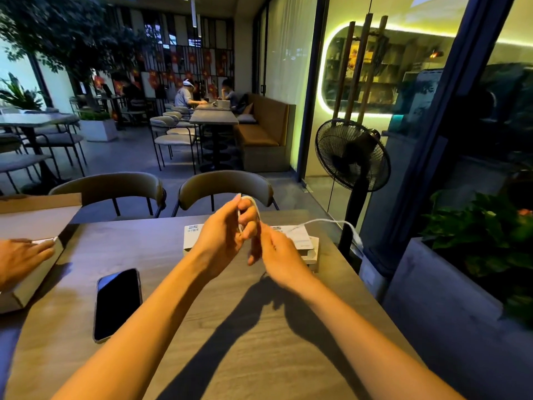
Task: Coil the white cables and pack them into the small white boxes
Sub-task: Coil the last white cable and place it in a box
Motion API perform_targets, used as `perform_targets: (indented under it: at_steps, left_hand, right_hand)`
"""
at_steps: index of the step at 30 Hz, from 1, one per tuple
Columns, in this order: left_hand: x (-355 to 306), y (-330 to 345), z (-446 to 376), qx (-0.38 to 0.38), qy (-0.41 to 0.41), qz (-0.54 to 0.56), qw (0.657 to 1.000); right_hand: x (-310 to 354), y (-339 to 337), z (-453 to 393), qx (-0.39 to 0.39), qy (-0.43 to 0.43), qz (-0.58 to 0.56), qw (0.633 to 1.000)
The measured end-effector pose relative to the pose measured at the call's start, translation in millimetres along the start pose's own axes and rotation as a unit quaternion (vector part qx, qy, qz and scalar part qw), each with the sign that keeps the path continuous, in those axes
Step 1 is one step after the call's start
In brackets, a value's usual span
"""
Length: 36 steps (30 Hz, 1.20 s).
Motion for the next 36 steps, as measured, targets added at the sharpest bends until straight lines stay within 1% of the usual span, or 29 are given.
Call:
perform_targets:
  at_steps: [2,3,4,5,6,7,8,9,12,14,15,16,18,20,21,22,24,25,26,27,28,29,30,31,32,33,34,35,36]
  left_hand:
    - [-3.5,-6.9,-1.9,-0.043,0.035,0.061,0.997]
    - [-5.6,-11.2,-2.9,-0.067,0.051,0.077,0.993]
    - [-7.7,-14.5,-4.1,-0.086,0.062,0.067,0.992]
    - [-8.5,-18.3,-5.5,-0.103,0.072,0.016,0.992]
    - [-8.0,-23.0,-6.1,-0.127,0.085,-0.080,0.985]
    - [-6.2,-27.0,-5.0,-0.147,0.103,-0.197,0.964]
    - [-3.4,-30.1,-3.3,-0.154,0.124,-0.306,0.931]
    - [0.5,-31.8,-1.5,-0.147,0.137,-0.388,0.899]
    - [12.1,-29.0,2.7,-0.111,0.135,-0.534,0.827]
    - [15.9,-25.8,5.2,-0.093,0.133,-0.578,0.800]
    - [15.6,-23.5,7.7,-0.084,0.130,-0.577,0.802]
    - [14.6,-18.8,8.8,-0.074,0.116,-0.558,0.818]
    - [10.7,-7.5,10.2,-0.071,0.058,-0.456,0.885]
    - [4.0,3.8,11.2,-0.060,-0.001,-0.287,0.956]
    - [-0.6,9.4,12.3,-0.029,-0.012,-0.199,0.980]
    - [-6.3,15.4,14.0,0.009,-0.012,-0.116,0.993]
    - [-17.3,26.0,15.6,0.057,0.001,0.006,0.998]
    - [-20.4,28.2,12.8,0.057,0.012,0.030,0.998]
    - [-21.6,27.8,7.7,0.042,0.031,0.021,0.998]
    - [-22.5,24.1,2.6,0.008,0.061,-0.031,0.998]
    - [-23.0,16.4,-2.8,-0.039,0.105,-0.127,0.986]
    - [-22.5,6.9,-6.0,-0.085,0.150,-0.251,0.952]
    - [-20.2,-1.2,-6.4,-0.112,0.178,-0.371,0.904]
    - [-14.7,-8.9,-6.1,-0.121,0.180,-0.469,0.856]
    - [-7.5,-13.9,-3.5,-0.119,0.173,-0.539,0.816]
    - [0.1,-17.8,0.1,-0.109,0.162,-0.590,0.783]
    - [7.2,-18.9,5.0,-0.091,0.149,-0.619,0.766]
    - [13.3,-19.3,8.9,-0.074,0.134,-0.630,0.761]
    - [17.0,-18.2,12.9,-0.064,0.117,-0.618,0.775]
  right_hand:
    - [0.0,10.5,5.4,0.052,0.042,-0.060,0.996]
    - [-0.4,14.2,8.2,0.079,0.049,-0.069,0.993]
    - [0.2,17.3,11.7,0.101,0.047,-0.063,0.992]
    - [0.5,19.4,14.6,0.117,0.043,-0.044,0.991]
    - [1.9,19.9,17.3,0.129,0.036,-0.020,0.991]
    - [3.9,18.5,19.2,0.137,0.031,0.006,0.990]
    - [7.8,15.7,20.8,0.140,0.025,0.029,0.989]
    - [11.5,11.4,21.3,0.134,0.018,0.056,0.989]
    - [22.4,-8.9,16.5,0.071,-0.048,0.163,0.983]
    - [30.5,-24.2,13.5,0.042,-0.098,0.211,0.972]
    - [34.6,-33.3,11.7,0.029,-0.118,0.220,0.968]
    - [39.7,-43.6,10.6,0.014,-0.138,0.218,0.966]
    - [46.5,-63.9,7.1,-0.029,-0.160,0.175,0.971]
    - [41.9,-74.8,0.6,-0.093,-0.175,0.128,0.972]
    - [37.4,-73.8,-1.8,-0.124,-0.177,0.111,0.970]
    - [29.6,-68.9,-4.2,-0.145,-0.164,0.094,0.971]
    - [8.6,-49.8,-6.5,-0.143,-0.096,0.054,0.984]
    - [-2.5,-37.3,-5.9,-0.114,-0.058,0.055,0.990]
    - [-10.5,-23.7,-2.7,-0.069,-0.028,0.069,0.995]
    - [-15.5,-10.5,1.6,-0.020,-0.008,0.089,0.996]
    - [-17.8,0.3,6.2,0.024,0.000,0.108,0.994]
    - [-15.0,5.9,11.5,0.053,0.000,0.126,0.991]
    - [-9.4,6.6,15.2,0.066,-0.009,0.141,0.988]
    - [-2.2,3.5,16.4,0.063,-0.030,0.156,0.985]
    - [7.1,-2.4,17.6,0.052,-0.057,0.183,0.980]
    - [17.4,-9.8,18.4,0.040,-0.084,0.221,0.971]
    - [27.3,-18.2,18.9,0.029,-0.111,0.255,0.960]
    - [34.7,-27.4,18.0,0.020,-0.137,0.271,0.952]
    - [40.4,-36.4,16.3,0.015,-0.157,0.270,0.950]
Point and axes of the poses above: each hand's wrist, its own z-axis away from the middle knuckle, its own y-axis out of the palm, x = y × z, the point moved 3 cm from there along -z, towards the middle knuckle, and after that the axes turned 5 degrees about -y, right-handed, at the moved point
